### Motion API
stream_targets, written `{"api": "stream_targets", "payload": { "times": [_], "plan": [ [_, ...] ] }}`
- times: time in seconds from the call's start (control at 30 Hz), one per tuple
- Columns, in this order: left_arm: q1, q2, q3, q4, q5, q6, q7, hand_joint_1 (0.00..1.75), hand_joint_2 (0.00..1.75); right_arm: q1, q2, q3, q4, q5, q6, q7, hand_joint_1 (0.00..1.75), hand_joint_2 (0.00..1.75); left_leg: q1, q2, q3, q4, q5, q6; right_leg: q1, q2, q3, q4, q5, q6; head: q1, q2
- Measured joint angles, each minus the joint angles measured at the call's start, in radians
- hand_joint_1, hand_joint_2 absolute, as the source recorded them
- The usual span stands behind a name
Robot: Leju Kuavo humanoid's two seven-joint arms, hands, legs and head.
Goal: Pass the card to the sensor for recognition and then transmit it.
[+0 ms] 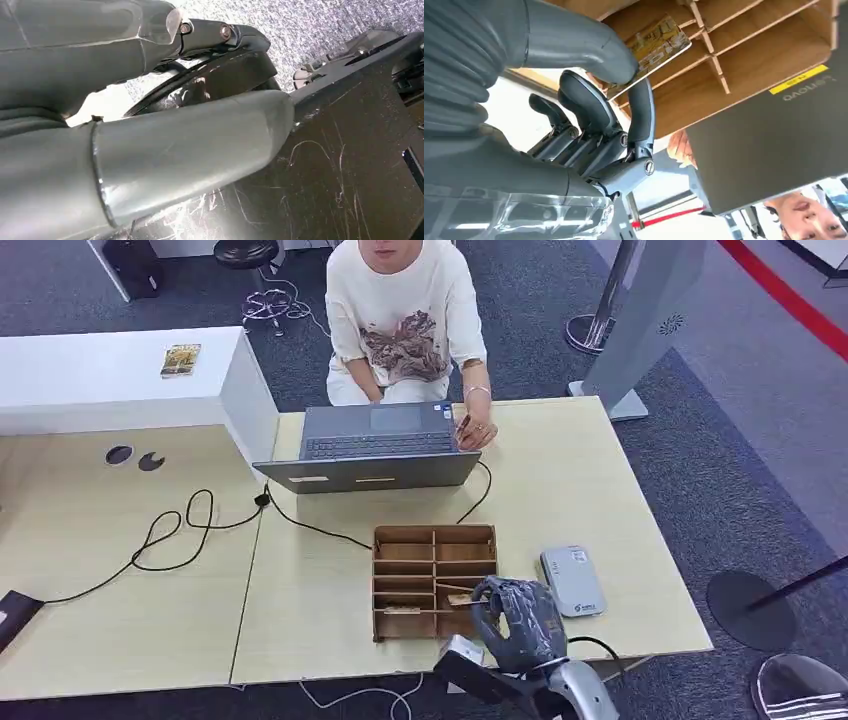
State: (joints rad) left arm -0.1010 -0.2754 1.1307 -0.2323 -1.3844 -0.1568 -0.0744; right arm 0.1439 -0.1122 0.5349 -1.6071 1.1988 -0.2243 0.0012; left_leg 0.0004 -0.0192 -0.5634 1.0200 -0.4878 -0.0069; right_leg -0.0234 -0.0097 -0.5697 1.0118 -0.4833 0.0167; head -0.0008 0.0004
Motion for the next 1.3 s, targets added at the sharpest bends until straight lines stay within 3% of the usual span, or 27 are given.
{"api": "stream_targets", "payload": {
  "times": [0.3, 0.43, 0.7, 1.3],
  "plan": [
    [0.002, 0.002, 0.0, 0.0, 0.001, 0.0, -0.011, 0.0, 0.0, 0.024, -0.042, -0.019, -0.048, -0.251, 0.042, -0.137, 1.71, 1.75, 0.0, 0.0, 0.0, 0.0, 0.0, 0.0, 0.0, 0.0, 0.0, 0.0, 0.0, 0.0, 0.0, 0.0],
    [0.002, 0.002, 0.0, 0.0, 0.0, -0.003, -0.012, 0.0, 0.0, 0.032, -0.078, -0.019, -0.068, -0.401, 0.078, -0.229, 1.75, 1.75, 0.0, 0.0, 0.0, 0.0, 0.0, 0.0, 0.0, 0.0, 0.0, 0.0, 0.0, 0.0, 0.0, 0.0],
    [0.002, 0.002, 0.0, 0.0, -0.005, -0.003, -0.012, 0.0, 0.0, 0.035, -0.117, -0.019, -0.079, -0.457, 0.085, -0.273, 1.75, 1.75, 0.0, 0.0, 0.0, 0.0, 0.0, 0.0, 0.0, 0.0, 0.0, 0.0, 0.0, 0.0, 0.0, 0.0],
    [0.001, 0.002, 0.0, 0.0, -0.01, -0.006, -0.009, 0.0, 0.0, 0.031, -0.12, -0.053, -0.113, -0.563, 0.139, -0.414, 1.75, 1.75, 0.0, 0.0, 0.0, 0.0, 0.0, 0.0, 0.0, 0.0, 0.0, 0.0, 0.0, 0.0, 0.0, 0.0]
  ]
}}
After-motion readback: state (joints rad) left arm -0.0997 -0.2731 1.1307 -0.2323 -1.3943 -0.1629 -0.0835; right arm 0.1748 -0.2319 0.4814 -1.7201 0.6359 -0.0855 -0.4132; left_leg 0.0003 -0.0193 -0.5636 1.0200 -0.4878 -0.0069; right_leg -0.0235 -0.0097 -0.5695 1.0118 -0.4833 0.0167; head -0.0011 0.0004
